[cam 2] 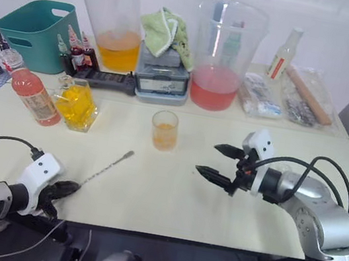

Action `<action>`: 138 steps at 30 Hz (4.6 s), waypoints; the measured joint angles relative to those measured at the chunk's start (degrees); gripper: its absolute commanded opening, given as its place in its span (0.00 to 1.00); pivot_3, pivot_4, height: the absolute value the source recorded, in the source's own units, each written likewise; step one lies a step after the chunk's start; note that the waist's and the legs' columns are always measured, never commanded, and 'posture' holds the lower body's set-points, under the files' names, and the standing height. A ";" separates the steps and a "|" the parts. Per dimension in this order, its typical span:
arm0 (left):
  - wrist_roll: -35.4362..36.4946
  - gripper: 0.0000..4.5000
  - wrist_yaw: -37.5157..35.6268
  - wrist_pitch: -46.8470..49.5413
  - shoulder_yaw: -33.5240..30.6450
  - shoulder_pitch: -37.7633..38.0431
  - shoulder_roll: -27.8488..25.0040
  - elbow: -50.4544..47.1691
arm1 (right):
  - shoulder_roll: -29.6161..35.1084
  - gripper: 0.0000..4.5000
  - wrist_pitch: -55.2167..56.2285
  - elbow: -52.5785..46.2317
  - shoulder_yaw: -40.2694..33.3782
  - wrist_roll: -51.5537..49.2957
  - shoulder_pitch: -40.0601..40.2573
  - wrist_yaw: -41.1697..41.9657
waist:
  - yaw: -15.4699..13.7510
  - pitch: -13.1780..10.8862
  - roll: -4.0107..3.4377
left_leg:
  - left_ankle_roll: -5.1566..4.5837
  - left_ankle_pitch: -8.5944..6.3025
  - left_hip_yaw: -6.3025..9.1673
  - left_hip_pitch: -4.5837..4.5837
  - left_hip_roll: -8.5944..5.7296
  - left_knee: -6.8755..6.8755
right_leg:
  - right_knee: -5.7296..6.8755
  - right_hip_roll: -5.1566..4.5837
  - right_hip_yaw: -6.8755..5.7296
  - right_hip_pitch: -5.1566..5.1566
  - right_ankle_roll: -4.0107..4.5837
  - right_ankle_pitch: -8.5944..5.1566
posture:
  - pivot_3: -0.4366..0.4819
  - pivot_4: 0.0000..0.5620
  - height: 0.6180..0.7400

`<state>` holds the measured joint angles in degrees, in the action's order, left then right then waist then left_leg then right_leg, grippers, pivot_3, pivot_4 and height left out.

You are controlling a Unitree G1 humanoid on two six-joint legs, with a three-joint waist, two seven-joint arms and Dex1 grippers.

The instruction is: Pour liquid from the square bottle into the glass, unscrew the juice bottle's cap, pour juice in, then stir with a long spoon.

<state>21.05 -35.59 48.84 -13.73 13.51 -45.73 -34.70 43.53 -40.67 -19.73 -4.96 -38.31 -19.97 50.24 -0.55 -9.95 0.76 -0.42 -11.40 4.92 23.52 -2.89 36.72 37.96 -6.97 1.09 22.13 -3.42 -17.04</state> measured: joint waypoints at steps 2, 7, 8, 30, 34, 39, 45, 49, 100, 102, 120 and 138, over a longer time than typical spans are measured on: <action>1.19 0.01 -0.18 0.03 -1.35 -0.50 0.92 0.96 | 0.00 1.00 0.00 0.15 0.35 0.00 -1.21 0.53 | 0.04 0.00 0.00 | 0.00 0.00 -0.02 0.00 0.03 0.00 | 0.01 0.01 0.00 0.02 0.01 0.01 | 0.48 0.27 1.00; 3.79 0.01 -0.47 0.17 -6.58 -2.01 1.70 4.33 | 0.00 1.00 0.06 1.40 1.34 0.07 -2.77 2.31 | 0.04 -0.09 0.17 | 0.00 0.00 -0.04 0.04 0.19 0.00 | -0.02 0.18 0.00 0.04 0.07 0.04 | 0.48 0.27 1.00; 4.39 0.01 -0.48 0.13 -7.68 -2.71 2.33 4.34 | 0.00 1.00 0.06 1.89 1.87 0.20 -3.28 2.64 | 0.04 -0.10 0.18 | 0.00 0.00 -0.05 0.06 0.19 0.00 | -0.02 0.18 0.02 0.05 0.07 0.04 | 0.48 0.27 1.00; 15.07 0.01 6.46 -3.86 2.77 -27.94 10.90 -4.50 | -28.73 1.00 -23.94 5.00 -4.25 -26.09 -18.44 -30.56 | 0.92 -0.12 0.39 | 0.09 0.05 -0.14 0.11 0.40 0.01 | 0.12 0.58 0.24 0.25 0.20 0.21 | 0.48 0.27 1.00; 13.77 0.01 6.84 -4.44 5.05 -28.64 10.99 -4.14 | -33.26 1.00 -24.00 8.35 -7.72 -30.27 -20.53 -39.60 | 1.21 -0.12 0.39 | 0.09 0.05 -0.15 0.08 0.40 0.01 | 0.14 0.60 0.24 0.24 0.21 0.22 | 0.48 0.27 1.00; 12.20 0.01 7.82 -4.90 7.84 -30.19 11.93 -2.62 | -37.38 1.00 -23.00 9.32 -9.04 -35.54 -22.33 -47.11 | 1.43 -0.12 0.38 | 0.08 0.05 -0.16 0.09 0.43 0.01 | 0.17 0.66 0.25 0.26 0.21 0.22 | 0.48 0.27 1.00; 11.66 0.00 8.12 -4.99 8.01 -30.20 12.36 -2.61 | -37.51 0.73 -21.66 9.35 -9.31 -38.92 -22.39 -51.51 | 1.49 -0.13 0.38 | 0.08 0.05 -0.18 0.09 0.47 0.01 | 0.16 0.69 0.26 0.27 0.22 0.22 | 0.48 0.27 1.00; 11.32 0.00 8.51 -5.00 8.24 -30.44 13.00 -2.60 | -37.44 0.44 -20.64 9.34 -9.18 -40.77 -22.41 -54.08 | 1.52 -0.13 0.38 | 0.08 0.05 -0.19 0.09 0.48 0.01 | 0.15 0.70 0.26 0.27 0.22 0.22 | 0.48 0.27 1.00; 16.76 0.99 -2.60 -13.93 -8.20 -13.75 4.49 1.58 | -19.74 0.00 4.50 32.48 11.53 7.18 -44.20 -11.49 | 1.61 -0.18 0.31 | 0.09 0.05 -0.61 0.51 0.71 -0.12 | 0.15 0.87 0.77 1.07 0.36 0.48 | 0.48 0.27 1.00; 15.51 0.99 -2.01 -14.47 -7.42 -13.60 4.63 1.46 | -20.48 0.00 5.65 33.51 12.60 9.68 -44.20 -10.95 | 1.62 -0.18 0.31 | 0.10 0.05 -0.61 0.50 0.71 -0.12 | 0.15 0.89 0.77 1.07 0.37 0.50 | 0.48 0.27 1.00; 13.70 0.99 -1.32 -16.37 -6.00 -12.87 5.41 0.39 | -23.63 0.00 -2.48 30.28 12.95 13.35 -42.58 -5.90 | 1.58 -0.18 0.31 | 0.12 0.06 -0.60 0.53 0.72 -0.12 | 0.16 0.92 0.79 1.13 0.39 0.57 | 0.48 0.27 1.00; 12.70 0.99 -1.33 -16.48 -5.01 -14.08 5.63 0.99 | -29.65 0.00 13.11 39.43 13.90 22.39 -45.53 -6.15 | 1.74 -0.18 0.31 | 0.17 0.09 -0.60 0.52 0.71 -0.11 | 0.20 0.94 0.79 1.14 0.39 0.62 | 0.48 0.27 1.00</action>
<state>33.75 -36.92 32.35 -18.74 -0.57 -40.09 -33.70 13.88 -27.56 19.69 8.94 -15.92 -65.50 44.08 1.19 -10.13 1.08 -0.26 -11.31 4.33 24.04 -2.18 36.61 38.15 -6.03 1.88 23.27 -3.04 -16.41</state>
